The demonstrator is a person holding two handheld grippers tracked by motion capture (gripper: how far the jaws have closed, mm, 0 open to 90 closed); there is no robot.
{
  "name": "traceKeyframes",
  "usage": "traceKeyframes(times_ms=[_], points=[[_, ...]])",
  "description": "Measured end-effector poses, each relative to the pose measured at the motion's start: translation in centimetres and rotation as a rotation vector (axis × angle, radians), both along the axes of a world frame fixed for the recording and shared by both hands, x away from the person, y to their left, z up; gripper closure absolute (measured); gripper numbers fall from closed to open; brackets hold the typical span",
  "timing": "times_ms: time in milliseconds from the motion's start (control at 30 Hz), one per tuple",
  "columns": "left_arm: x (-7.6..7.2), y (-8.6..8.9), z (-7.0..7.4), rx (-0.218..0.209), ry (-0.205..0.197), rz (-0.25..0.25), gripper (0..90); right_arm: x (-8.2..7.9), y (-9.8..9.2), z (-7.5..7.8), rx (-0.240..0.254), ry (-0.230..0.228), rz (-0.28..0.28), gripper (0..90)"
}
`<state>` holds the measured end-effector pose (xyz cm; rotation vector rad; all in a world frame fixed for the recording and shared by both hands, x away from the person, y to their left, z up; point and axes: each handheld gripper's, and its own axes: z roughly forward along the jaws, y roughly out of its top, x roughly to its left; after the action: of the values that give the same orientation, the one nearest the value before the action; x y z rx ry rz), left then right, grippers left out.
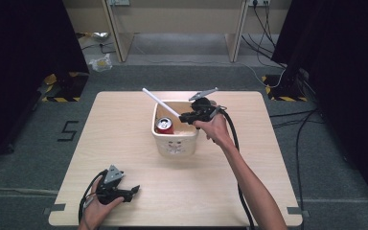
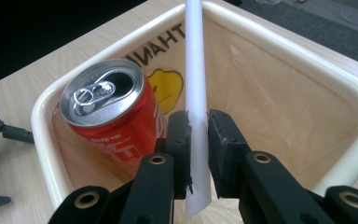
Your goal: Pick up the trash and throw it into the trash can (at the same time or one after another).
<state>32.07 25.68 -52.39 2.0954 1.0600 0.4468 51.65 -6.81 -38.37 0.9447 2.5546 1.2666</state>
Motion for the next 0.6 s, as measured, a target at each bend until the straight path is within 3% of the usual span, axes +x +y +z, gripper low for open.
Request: traceKeyframes(times_ms=[300, 600], points=[[0.00, 0.01, 0.01, 0.000, 0.001, -0.001, 12.1, -0.26, -0.04, -0.31, -0.024, 0.005, 0.014, 75.7], [0.00, 0.02, 0.03, 0.001, 0.004, -0.002, 12.1, -0.39, -0.57, 0.31, -0.020, -0.027, -0.017, 55.8]])
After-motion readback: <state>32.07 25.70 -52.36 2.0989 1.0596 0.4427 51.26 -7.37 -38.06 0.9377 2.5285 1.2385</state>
